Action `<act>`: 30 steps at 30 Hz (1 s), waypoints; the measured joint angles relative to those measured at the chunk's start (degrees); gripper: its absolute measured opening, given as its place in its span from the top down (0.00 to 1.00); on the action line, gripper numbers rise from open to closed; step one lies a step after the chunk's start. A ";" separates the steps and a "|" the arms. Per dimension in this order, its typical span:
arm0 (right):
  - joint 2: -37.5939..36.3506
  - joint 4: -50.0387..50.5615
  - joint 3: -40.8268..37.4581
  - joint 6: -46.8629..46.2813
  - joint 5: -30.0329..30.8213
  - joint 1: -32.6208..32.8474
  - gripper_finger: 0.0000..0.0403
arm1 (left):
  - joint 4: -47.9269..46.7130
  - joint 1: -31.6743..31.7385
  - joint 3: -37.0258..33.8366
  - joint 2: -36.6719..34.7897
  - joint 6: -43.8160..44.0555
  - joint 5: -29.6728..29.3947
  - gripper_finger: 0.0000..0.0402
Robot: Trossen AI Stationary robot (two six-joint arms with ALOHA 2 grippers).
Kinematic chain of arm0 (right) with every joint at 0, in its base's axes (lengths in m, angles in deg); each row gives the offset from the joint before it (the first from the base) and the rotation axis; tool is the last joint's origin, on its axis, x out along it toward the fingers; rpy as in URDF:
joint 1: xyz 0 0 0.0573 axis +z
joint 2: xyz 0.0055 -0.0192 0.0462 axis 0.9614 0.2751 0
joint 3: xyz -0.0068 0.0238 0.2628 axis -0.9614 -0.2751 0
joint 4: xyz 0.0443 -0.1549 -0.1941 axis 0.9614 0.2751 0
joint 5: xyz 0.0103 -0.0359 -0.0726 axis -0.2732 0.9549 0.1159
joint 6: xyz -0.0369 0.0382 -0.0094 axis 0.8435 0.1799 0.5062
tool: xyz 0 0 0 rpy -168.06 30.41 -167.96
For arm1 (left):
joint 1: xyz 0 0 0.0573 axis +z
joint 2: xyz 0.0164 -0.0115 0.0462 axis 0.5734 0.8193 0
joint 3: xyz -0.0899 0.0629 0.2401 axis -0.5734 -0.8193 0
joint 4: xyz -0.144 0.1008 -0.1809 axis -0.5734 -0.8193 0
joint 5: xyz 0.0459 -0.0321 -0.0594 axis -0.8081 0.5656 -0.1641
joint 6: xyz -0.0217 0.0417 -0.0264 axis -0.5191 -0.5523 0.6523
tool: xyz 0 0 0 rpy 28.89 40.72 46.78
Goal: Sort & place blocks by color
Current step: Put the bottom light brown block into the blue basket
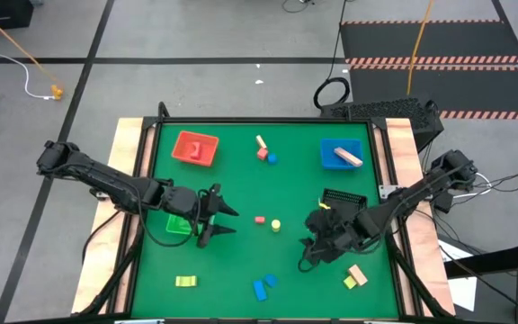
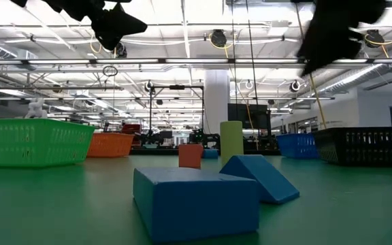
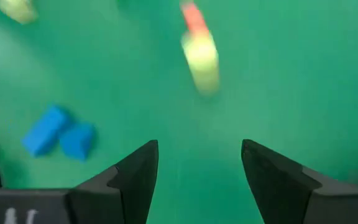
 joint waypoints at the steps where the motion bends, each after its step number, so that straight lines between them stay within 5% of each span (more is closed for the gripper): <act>1: 0.14 2.40 0.10 -5.46 -3.47 0.29 0.45 | -0.02 0.00 0.00 0.00 -0.05 0.00 0.39; 9: 0.18 10.19 0.12 -34.13 -21.58 7.08 0.45 | -0.02 0.00 0.00 0.00 -0.92 0.00 0.39; 15: 0.18 20.19 0.12 -50.25 -24.51 12.81 0.45 | 0.00 0.00 0.00 0.00 -0.91 0.02 0.39; 24: 3.57 16.02 -4.72 -54.17 -32.06 15.72 0.45 | -0.14 0.00 0.00 0.02 0.18 0.04 0.39; 30: 3.96 10.62 -6.24 -52.28 -31.38 15.86 0.45 | -0.44 0.00 0.00 0.02 0.20 0.04 0.39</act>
